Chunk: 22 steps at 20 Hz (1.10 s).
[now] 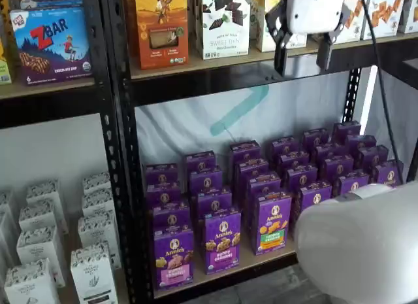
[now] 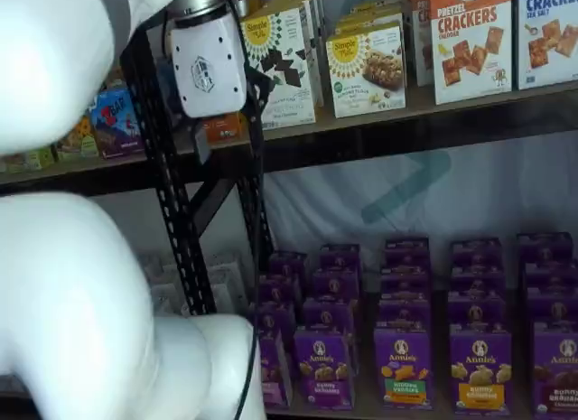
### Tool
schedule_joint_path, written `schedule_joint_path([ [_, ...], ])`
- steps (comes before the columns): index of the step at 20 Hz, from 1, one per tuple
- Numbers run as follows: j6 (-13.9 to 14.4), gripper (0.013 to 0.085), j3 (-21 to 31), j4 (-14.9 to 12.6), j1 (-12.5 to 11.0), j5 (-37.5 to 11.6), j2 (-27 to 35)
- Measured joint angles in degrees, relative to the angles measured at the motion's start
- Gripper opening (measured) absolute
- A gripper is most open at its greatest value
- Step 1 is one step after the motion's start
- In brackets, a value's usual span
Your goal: Pick up the purple box with a pink patch in the middle, on the bottom shelf, the first box from the left
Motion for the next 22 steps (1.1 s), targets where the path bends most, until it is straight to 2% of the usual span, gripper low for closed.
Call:
schedule_joint_path([
  [3, 1.78, 0.0850, 3.43, -0.99, 2.04, -2.95, -0.93],
  [7, 3.02, 0.0850, 7.93, -0.64, 3.18, -6.73, -1.77],
  [11, 3.28, 0.0850, 11.65, 0.33, 3.37, -10.10, -2.17],
  [14, 3.97, 0.0850, 14.94, -0.70, 4.17, -13.60, -2.40],
  [17, 3.08, 0.0850, 18.00, 0.69, 3.31, -17.09, -2.65],
  [22, 3.33, 0.0850, 22.47, 1.18, 3.79, -21.86, -1.69],
])
